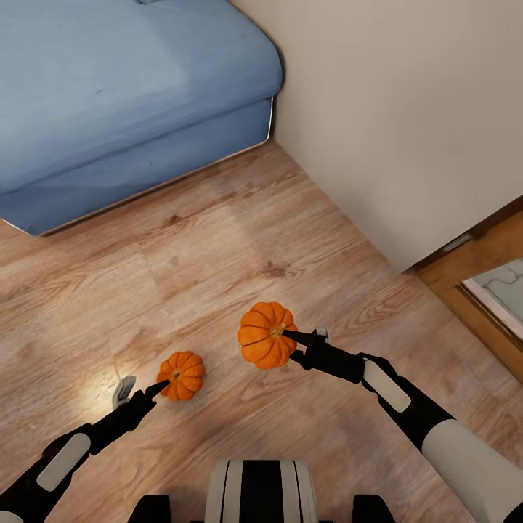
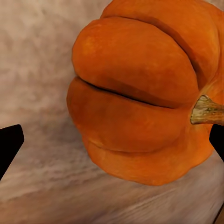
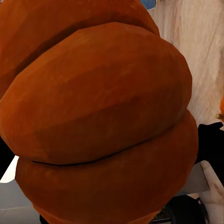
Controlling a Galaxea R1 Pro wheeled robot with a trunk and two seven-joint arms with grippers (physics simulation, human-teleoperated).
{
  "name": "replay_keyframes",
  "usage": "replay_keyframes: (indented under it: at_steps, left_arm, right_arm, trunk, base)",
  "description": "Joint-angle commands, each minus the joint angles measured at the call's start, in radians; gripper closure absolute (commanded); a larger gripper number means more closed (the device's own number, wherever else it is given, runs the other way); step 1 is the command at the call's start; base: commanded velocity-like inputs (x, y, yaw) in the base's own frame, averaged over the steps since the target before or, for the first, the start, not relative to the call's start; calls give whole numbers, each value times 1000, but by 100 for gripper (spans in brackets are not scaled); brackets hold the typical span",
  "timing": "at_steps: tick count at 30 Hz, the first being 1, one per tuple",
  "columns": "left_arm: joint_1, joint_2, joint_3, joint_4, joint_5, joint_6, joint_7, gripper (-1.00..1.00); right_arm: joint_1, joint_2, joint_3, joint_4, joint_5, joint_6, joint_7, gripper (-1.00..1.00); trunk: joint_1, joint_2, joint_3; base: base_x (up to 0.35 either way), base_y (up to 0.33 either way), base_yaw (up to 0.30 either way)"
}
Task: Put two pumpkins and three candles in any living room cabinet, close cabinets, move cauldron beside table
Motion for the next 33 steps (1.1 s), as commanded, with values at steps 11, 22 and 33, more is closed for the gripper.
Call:
replay_keyframes:
  at_steps: [11,22,33]
  left_arm:
    - [0,1,-3,0,10,5,0,-100]
    - [0,1,-3,0,10,5,-1,-100]
    - [0,1,-3,2,11,5,-1,-100]
  right_arm:
    - [-1,-1,2,0,-10,7,-1,100]
    - [-1,-1,2,0,-10,7,0,100]
    - [-1,-1,2,1,-10,7,1,100]
  trunk:
    - [0,0,-1]
    - [0,0,-1]
    - [0,0,-1]
  base:
    - [28,-27,0]
    - [93,0,0]
    - [1,0,0]
